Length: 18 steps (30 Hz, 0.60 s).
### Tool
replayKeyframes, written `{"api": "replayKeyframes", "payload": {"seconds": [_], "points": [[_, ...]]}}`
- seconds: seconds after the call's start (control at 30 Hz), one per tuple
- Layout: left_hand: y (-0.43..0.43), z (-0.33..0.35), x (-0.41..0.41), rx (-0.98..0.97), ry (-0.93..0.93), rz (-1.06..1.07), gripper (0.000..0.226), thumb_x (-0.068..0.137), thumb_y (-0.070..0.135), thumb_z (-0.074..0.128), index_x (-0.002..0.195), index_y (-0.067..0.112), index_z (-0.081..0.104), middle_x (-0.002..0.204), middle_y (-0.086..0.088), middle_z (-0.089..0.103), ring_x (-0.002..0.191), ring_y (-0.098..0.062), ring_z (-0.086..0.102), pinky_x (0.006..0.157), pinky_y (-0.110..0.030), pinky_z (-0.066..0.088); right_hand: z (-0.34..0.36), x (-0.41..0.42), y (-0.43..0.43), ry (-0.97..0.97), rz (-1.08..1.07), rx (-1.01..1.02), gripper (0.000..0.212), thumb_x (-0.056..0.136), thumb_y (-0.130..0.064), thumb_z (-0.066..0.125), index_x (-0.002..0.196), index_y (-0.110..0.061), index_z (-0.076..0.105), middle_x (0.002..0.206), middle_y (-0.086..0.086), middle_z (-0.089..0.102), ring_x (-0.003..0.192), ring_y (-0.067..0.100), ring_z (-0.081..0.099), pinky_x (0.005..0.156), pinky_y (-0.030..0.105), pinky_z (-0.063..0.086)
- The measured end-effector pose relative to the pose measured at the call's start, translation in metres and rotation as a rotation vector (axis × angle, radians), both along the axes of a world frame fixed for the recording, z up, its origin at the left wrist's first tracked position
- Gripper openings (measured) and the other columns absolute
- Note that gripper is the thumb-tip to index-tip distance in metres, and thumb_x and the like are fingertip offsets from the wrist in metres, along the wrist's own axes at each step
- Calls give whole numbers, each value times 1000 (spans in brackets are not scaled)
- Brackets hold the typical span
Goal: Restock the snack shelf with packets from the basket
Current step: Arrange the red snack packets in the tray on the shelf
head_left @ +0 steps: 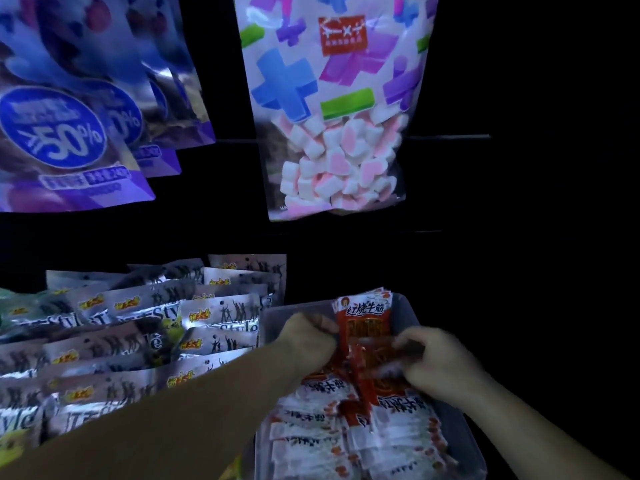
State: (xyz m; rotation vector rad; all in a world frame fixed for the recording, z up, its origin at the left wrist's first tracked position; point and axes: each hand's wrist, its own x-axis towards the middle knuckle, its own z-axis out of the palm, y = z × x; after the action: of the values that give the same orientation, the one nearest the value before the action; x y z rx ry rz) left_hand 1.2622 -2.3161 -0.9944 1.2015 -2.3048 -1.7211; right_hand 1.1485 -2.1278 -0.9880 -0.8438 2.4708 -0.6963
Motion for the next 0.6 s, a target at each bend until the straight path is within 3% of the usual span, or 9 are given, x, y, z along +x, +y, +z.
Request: {"api": "replayKeyframes", "payload": {"seconds": [0.07,0.1,0.17,0.27,0.33,0.43,0.5,0.6], "points": [[0,-4,-5,31,15,31,31,94,-13,52,83,14,62,79,-1,60,67,-10,52,46,-11,42,-2,-4,3,42,14,142,11,70,-38,67,80,-33,69,80,-12,71,77,4,66,73,35,59],[-2,-6,-9,24,42,39,31,94,-13,53,82,15,60,77,1,58,66,-9,51,45,-10,42,-4,-7,5,49,-28,77,14,72,-41,65,82,-34,71,81,-14,71,79,3,66,76,35,59],[-10,-10,-18,-45,102,44,35,93,-11,56,78,21,57,78,4,58,69,-10,54,55,-11,46,-7,-11,6,60,-117,-146,8,86,-34,70,94,-36,71,90,-17,70,90,5,65,84,34,56],[-18,-23,-35,-35,214,241,30,94,-6,61,81,21,64,84,4,67,87,-16,63,75,-20,49,-19,-18,-2,118,-205,-343,22,92,-19,72,113,-28,70,99,-13,69,97,11,66,84,30,53],[-21,-38,-45,-19,283,336,17,89,4,75,96,20,73,95,5,74,100,-18,69,85,-25,55,-30,-21,-8,202,-230,-343,26,93,-17,71,118,-23,71,103,-7,71,97,15,67,82,36,57],[-21,-53,-49,-297,220,99,48,88,25,80,132,27,64,119,10,68,108,-13,66,95,-36,57,-39,-24,-12,242,-261,-356,25,94,-20,71,118,-20,72,102,-4,72,94,17,67,80,40,58],[-23,-52,-53,-599,129,-49,35,90,29,75,124,31,66,119,7,60,101,-17,62,87,-38,57,-40,-25,-16,222,-281,-384,21,95,-20,70,116,-19,72,99,-4,71,93,16,66,80,37,56],[-26,-48,-59,-767,51,-128,3,93,28,69,92,29,66,107,5,51,88,-19,59,75,-41,57,-41,-22,-19,107,-313,-407,20,96,-19,69,115,-21,72,97,-7,70,93,13,65,80,30,53]]}}
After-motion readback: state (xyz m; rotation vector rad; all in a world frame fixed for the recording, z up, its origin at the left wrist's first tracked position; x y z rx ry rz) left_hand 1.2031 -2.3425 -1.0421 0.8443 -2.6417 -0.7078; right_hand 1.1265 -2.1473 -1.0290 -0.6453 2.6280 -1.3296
